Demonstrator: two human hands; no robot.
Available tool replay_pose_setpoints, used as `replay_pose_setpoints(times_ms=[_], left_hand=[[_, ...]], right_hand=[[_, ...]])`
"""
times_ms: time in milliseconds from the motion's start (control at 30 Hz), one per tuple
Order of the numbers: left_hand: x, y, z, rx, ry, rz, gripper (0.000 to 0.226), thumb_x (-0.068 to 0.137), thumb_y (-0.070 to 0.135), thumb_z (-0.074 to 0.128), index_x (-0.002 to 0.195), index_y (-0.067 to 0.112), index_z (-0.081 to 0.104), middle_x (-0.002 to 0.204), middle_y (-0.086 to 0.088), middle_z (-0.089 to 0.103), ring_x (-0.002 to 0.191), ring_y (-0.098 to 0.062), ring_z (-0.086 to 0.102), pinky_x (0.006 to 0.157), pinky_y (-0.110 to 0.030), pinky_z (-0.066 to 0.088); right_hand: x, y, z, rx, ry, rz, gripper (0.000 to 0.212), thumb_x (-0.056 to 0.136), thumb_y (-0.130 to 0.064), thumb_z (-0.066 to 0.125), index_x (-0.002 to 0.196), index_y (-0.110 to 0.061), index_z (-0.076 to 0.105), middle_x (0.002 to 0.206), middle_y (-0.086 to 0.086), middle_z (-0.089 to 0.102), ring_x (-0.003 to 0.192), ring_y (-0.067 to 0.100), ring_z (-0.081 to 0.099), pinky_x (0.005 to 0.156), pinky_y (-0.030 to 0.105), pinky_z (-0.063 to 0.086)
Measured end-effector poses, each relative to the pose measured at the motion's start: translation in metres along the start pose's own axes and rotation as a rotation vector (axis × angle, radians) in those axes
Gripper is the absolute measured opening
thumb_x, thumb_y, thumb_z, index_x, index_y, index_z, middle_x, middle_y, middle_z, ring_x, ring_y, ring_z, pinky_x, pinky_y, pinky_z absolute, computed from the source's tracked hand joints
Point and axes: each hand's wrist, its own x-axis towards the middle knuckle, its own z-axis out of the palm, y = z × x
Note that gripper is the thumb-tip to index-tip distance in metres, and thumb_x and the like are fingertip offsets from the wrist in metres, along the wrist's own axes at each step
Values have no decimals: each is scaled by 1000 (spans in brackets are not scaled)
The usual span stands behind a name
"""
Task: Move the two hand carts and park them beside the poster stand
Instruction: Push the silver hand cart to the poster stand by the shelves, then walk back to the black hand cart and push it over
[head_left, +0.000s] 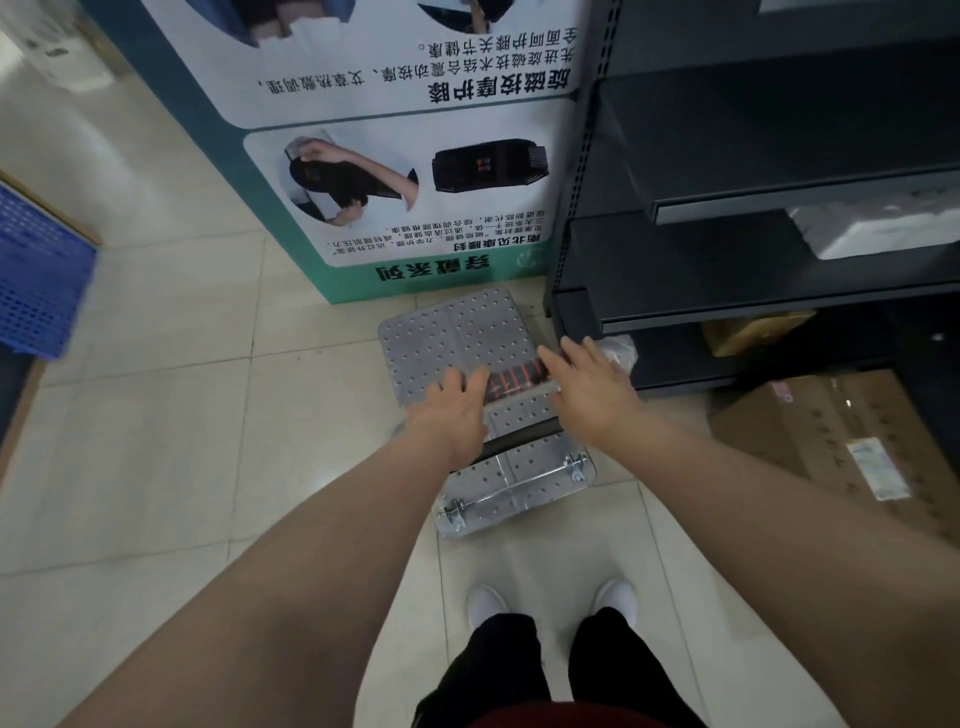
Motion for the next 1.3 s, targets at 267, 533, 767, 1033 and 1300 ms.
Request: replay_pose_setpoints(times_ms=[267, 533, 767, 1033, 1300], left_hand=[[-2, -16, -3, -98, -17, 50, 68, 92, 26, 54, 147, 30, 15, 136, -12, 40, 119, -34, 42, 98, -54, 42], [-29, -13, -4, -120, 166, -44, 60, 91, 27, 57, 143, 20, 28, 139, -9, 38, 123, -32, 37, 96, -50, 43], [-94, -1, 9, -146, 95, -347, 49, 95, 25, 50, 140, 15, 35, 140, -12, 37, 127, -32, 34, 100, -50, 40], [-201, 59, 73, -271, -20, -726, 47, 95, 31, 49, 139, 16, 41, 142, -11, 38, 132, -32, 30, 101, -49, 39], [-350, 112, 156, -533, -56, -1112, 46, 96, 33, 46, 139, 18, 42, 142, -11, 38, 132, -33, 31, 102, -49, 39]], right_hand=[[-6, -5, 3, -27, 46, 7, 66, 94, -20, 47, 150, -27, 14, 161, 3, 6, 148, 24, -2, 117, 51, 5], [-20, -25, 1, -62, 46, -200, 62, 92, -14, 49, 148, -24, 24, 160, 4, 12, 148, 22, 3, 119, 48, 5], [-35, -31, -4, -168, -46, -484, 59, 91, -7, 45, 146, -21, 30, 160, 5, 13, 148, 23, 5, 118, 47, 4], [-77, -27, 23, -429, -263, -860, 43, 92, -19, 48, 135, -13, 42, 136, 12, 43, 128, 29, 37, 106, 44, 35], [-186, -71, 69, -604, -448, -1239, 46, 95, -26, 43, 139, -14, 37, 146, 9, 34, 137, 26, 28, 108, 43, 29]])
